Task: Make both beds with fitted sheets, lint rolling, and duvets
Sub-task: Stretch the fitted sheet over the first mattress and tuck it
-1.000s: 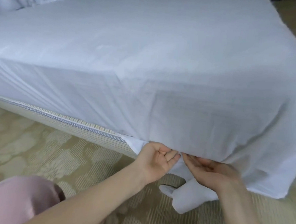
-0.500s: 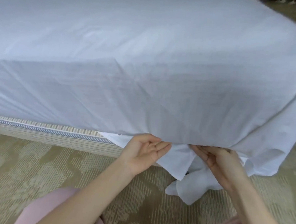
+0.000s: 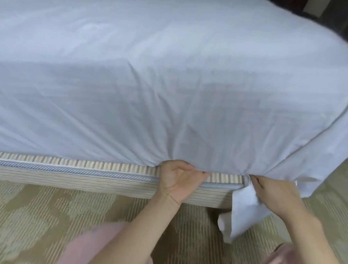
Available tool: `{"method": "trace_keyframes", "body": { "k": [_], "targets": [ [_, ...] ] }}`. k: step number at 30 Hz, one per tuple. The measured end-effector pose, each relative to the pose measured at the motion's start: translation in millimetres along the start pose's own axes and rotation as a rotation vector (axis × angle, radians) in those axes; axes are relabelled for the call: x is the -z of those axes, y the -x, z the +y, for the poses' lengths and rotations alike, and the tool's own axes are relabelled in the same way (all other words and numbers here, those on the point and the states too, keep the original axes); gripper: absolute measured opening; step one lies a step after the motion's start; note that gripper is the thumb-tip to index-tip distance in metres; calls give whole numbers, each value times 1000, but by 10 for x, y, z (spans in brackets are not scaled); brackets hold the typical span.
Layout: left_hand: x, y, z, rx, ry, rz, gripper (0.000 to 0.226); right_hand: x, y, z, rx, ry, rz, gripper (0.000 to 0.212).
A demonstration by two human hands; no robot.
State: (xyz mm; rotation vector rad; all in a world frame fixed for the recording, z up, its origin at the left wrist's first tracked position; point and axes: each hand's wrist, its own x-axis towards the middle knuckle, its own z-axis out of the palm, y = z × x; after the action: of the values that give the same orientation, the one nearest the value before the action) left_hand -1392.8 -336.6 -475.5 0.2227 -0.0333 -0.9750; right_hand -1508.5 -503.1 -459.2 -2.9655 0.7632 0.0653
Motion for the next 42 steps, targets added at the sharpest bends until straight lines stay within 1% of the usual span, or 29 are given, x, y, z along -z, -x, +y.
{"method": "trace_keyframes", "body": {
  "k": [2,3,5,7,9,11,13,14,15,17,18,20,21,22,23,24,25,26,27,28,29,31,33,35,37,39,41,42],
  "targets": [
    [-10,16,16,14,19,2,76,-27,34,34,-13,-71,-64,33],
    [-27,34,24,20,19,5,74,-51,50,62,5,-151,-45,31],
    [-63,85,31,38,7,43,69,-90,80,108,30,-318,32,36],
    [-85,155,43,63,-7,117,63,-128,120,116,21,-365,66,38],
    [-109,251,52,103,-82,184,56,-103,159,105,18,-303,75,39],
    [-129,352,81,161,-212,244,43,-53,183,129,28,-211,68,41],
    [-125,437,133,218,-313,285,30,26,154,256,46,-113,-26,42],
    [-128,475,159,246,-368,294,28,72,137,306,58,-47,-69,41],
    [-131,511,183,272,-419,302,31,87,122,350,73,8,-98,42],
    [-135,576,194,315,-505,313,40,57,84,432,117,-31,-110,44],
    [-145,596,182,334,-539,308,41,86,87,426,119,-49,-97,46],
    [-173,616,136,381,-602,294,41,42,107,602,108,-29,76,46],
    [-186,614,106,406,-628,291,41,66,151,766,41,1,137,43],
    [-203,613,71,426,-647,289,40,54,244,1036,-99,49,124,45],
    [-215,601,30,435,-663,285,40,-68,340,1425,-266,38,46,57],
    [-236,569,-18,435,-678,277,40,-145,509,1668,-424,23,-53,72],
    [-267,516,-88,428,-691,270,39,-158,664,1765,-515,-4,-112,80],
    [-308,458,-178,423,-697,265,39,-98,769,1709,-549,-65,-159,74],
    [-346,395,-284,421,-701,259,40,23,840,1545,-561,-118,-191,56],
    [-380,331,-399,422,-705,252,42,176,854,1299,-526,-161,-212,41],
    [-406,269,-518,425,-713,246,44,271,814,1146,-462,-201,-190,40],
    [-436,155,-722,431,-719,234,39,398,746,886,-361,-340,-66,54],
    [-442,61,-840,437,-682,227,31,482,646,692,-304,-490,87,70],
    [-446,-9,-887,442,-633,196,33,454,562,520,-279,-610,157,78],
    [-430,-60,-915,445,-631,154,35,403,460,401,-274,-705,194,73],
    [-409,-96,-951,441,-675,129,38,331,362,374,-309,-761,264,66],
    [-403,-135,-992,427,-713,122,36,288,281,404,-359,-808,332,63],
    [-398,-157,-1011,425,-719,119,34,286,257,415,-352,-817,369,62]
  ]
}}
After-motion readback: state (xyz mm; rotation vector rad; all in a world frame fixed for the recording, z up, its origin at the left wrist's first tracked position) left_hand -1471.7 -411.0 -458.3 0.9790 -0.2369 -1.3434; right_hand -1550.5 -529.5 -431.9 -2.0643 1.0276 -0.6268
